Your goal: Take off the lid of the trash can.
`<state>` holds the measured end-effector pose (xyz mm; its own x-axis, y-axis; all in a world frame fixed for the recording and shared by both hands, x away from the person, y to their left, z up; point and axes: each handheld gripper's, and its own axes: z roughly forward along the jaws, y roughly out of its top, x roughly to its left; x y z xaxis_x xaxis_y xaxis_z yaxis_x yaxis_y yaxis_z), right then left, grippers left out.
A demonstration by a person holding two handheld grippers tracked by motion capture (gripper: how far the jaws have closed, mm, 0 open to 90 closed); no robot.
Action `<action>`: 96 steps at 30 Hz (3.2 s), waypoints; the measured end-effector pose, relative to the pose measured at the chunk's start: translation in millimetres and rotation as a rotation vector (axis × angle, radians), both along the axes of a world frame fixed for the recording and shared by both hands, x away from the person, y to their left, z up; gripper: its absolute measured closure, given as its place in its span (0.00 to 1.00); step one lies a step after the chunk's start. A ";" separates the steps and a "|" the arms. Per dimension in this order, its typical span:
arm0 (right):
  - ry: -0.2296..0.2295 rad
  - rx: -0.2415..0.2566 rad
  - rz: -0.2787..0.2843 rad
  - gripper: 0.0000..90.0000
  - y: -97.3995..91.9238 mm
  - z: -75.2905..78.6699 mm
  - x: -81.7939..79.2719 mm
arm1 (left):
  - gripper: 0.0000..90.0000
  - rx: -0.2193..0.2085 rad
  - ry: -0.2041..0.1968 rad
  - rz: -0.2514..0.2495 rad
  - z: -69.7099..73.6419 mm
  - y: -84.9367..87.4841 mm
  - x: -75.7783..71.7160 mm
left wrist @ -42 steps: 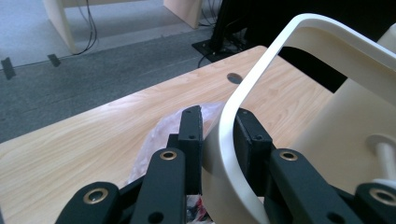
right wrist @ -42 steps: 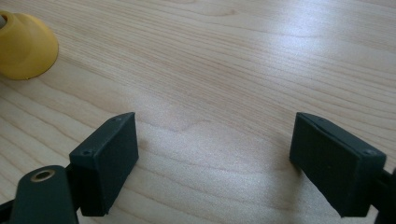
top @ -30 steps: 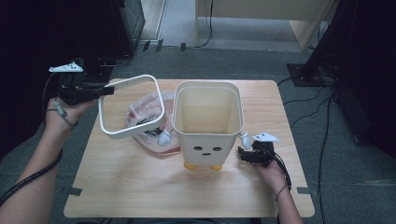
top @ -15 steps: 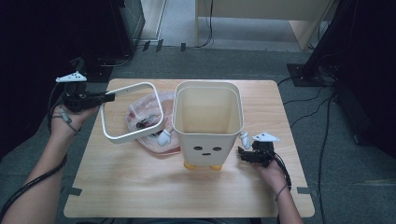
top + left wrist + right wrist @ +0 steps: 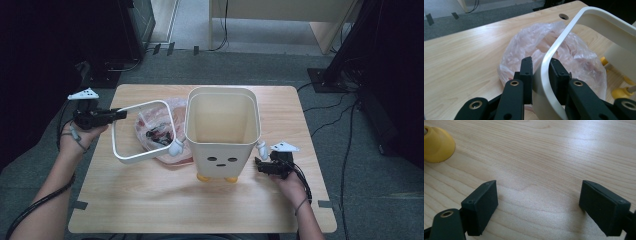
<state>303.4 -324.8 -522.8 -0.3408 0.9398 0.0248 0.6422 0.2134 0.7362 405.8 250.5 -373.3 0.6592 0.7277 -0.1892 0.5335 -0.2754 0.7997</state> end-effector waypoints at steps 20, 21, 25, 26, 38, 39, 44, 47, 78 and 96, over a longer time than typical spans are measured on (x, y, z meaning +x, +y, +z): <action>0.001 0.002 0.001 0.17 0.5 0.1 -0.8 | 0.84 0.007 0.041 -0.033 -50.4 -7.9 -24.6; 0.001 0.002 0.001 0.17 0.6 0.1 -0.9 | 0.84 0.004 0.047 -0.037 -52.5 -9.4 -26.2; 0.001 0.001 0.002 0.17 0.6 0.1 -0.9 | 0.84 0.019 0.060 -0.069 -60.5 -16.3 -32.6; 0.001 0.000 0.003 0.17 0.4 0.1 -0.9 | 0.84 0.019 0.060 -0.069 -60.5 -16.3 -32.6; 0.001 0.001 0.002 0.17 0.6 0.1 -0.9 | 0.84 0.015 0.063 -0.115 -77.6 -25.8 -53.2; 0.000 0.001 0.002 0.17 0.6 0.0 -0.9 | 0.84 0.020 0.064 -0.124 -78.1 -26.2 -55.5; 0.001 0.001 0.002 0.17 0.6 0.0 -0.9 | 0.84 -0.001 0.069 -0.152 -82.5 -27.9 -66.6; 0.001 0.002 0.001 0.17 0.7 0.0 -1.0 | 0.84 0.002 0.071 -0.171 -86.7 -29.6 -70.8; -0.001 -0.001 0.004 0.17 1.0 0.0 -1.6 | 0.82 -0.021 0.114 -0.296 -112.7 -26.3 -95.8; 0.000 0.000 0.004 0.17 1.1 0.0 -1.6 | 0.81 0.007 0.094 -0.204 -135.1 -28.7 -70.3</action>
